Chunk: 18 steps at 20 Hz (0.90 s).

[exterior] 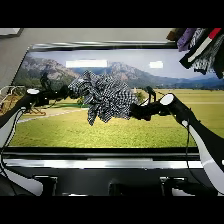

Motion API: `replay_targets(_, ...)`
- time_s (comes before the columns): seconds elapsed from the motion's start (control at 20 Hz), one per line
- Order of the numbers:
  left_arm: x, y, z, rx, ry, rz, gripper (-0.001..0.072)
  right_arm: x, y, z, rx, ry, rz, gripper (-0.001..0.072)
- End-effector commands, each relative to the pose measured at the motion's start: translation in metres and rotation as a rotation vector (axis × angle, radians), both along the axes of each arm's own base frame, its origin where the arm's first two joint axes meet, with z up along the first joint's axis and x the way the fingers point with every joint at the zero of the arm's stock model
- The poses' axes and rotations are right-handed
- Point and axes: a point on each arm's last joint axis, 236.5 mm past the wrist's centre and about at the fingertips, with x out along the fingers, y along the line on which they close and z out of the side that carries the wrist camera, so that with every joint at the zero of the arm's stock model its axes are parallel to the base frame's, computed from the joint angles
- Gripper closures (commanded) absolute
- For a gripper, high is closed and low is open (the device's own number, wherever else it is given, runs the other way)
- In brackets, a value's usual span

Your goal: Fold the clothes and pants, and hang the long-sleeved shirts on hangers.

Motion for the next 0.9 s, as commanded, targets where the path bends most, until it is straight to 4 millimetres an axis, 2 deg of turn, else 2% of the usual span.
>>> replay_targets(0.0,0.025,0.011,0.092,0.008,-0.186,-0.008,0.0679,0.034,-0.016,0.071,0.029,-0.151,-0.093,0.0671)
replay_targets(0.05,0.030,0.018,0.146,0.017,-0.288,-0.009,0.0679,0.049,-0.028,0.110,0.028,-0.249,-0.124,0.0671)
replay_targets(0.1,0.027,0.022,0.205,0.029,-0.396,-0.021,0.0679,0.062,-0.043,0.158,0.023,-0.361,-0.156,0.0671)
replay_targets(0.2,0.003,0.025,0.307,0.063,-0.582,-0.061,0.0678,0.070,-0.070,0.260,0.006,-0.604,-0.204,0.0671)
replay_targets(0.25,-0.018,0.023,0.356,0.086,-0.673,-0.087,0.0678,0.065,-0.083,0.310,-0.005,-0.721,-0.227,0.0671)
replay_targets(0.3,-0.041,0.020,0.397,0.109,-0.750,-0.106,0.0678,0.054,-0.096,0.361,-0.015,-0.833,-0.263,0.0671)
replay_targets(0.4,-0.091,0.017,0.470,0.108,-0.866,-0.078,0.0678,0.015,-0.115,0.445,-0.049,-1.035,-0.311,0.0670)
replay_targets(0.5,-0.145,0.016,0.521,0.141,-0.969,-0.051,0.0679,-0.039,-0.131,0.511,-0.127,-1.227,-0.346,0.0670)
replay_targets(0.6,-0.193,0.020,0.554,0.188,-1.011,0.017,0.0679,-0.098,-0.145,0.555,-0.175,-1.359,-0.402,0.0670)
replay_targets(0.65,-0.214,0.025,0.563,0.214,-1.011,0.062,0.0679,-0.128,-0.149,0.570,-0.184,-1.410,-0.428,0.0670)
replay_targets(0.75,-0.249,0.034,0.576,0.263,-1.002,0.165,0.0679,-0.177,-0.154,0.585,-0.206,-1.484,-0.449,0.0670)
replay_targets(0.85,-0.273,0.043,0.584,0.297,-1.000,0.250,0.0679,-0.206,-0.160,0.589,-0.212,-1.507,-0.486,0.0670)
